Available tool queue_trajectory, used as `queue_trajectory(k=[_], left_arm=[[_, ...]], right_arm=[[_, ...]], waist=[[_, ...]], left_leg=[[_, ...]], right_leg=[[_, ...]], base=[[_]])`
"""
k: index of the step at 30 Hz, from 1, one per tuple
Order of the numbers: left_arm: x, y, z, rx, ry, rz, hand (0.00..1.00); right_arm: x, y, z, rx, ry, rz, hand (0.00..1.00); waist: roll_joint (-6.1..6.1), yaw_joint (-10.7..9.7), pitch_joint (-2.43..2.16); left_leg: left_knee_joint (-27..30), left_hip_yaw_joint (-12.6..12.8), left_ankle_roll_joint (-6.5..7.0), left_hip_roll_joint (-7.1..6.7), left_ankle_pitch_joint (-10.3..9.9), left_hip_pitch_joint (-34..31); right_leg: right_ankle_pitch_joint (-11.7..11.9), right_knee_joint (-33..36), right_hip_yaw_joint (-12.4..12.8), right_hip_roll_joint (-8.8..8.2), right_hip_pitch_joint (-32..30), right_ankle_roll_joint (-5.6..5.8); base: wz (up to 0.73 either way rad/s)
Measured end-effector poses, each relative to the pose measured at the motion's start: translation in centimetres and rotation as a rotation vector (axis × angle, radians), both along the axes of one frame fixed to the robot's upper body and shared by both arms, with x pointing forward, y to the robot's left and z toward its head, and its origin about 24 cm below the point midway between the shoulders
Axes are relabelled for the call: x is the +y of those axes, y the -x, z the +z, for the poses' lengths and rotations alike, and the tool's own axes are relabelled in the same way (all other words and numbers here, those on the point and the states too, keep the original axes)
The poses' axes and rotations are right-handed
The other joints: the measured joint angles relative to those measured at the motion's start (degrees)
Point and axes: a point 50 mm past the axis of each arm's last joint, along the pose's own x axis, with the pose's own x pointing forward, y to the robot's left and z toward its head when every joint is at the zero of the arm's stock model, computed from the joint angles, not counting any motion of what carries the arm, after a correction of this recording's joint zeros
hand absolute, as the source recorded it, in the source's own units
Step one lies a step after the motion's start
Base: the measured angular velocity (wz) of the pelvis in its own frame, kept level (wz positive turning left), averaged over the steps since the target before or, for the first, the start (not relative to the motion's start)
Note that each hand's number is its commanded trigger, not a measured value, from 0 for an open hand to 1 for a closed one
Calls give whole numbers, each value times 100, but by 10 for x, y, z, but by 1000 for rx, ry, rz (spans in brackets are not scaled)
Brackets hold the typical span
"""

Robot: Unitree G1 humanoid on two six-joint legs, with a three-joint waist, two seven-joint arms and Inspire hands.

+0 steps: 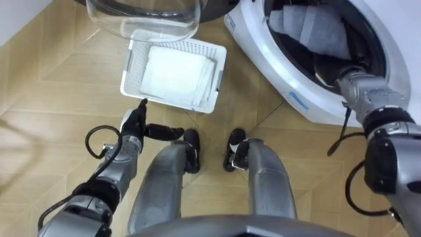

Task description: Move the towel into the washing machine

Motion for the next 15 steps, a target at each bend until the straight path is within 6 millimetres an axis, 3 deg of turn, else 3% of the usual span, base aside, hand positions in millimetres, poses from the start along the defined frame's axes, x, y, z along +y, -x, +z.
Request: queue_trajectory(k=[15], left_arm=[[-7,-11,9,-43,-73,-97,0]], right_arm=[[-9,-5,12,121,-86,-156,0]], waist=[[7,-51,-4]], left_leg=[[22,133,140,-66,-66,-29]], right_leg=[[-39,115,25,-127,-64,141]], base=[[0]])
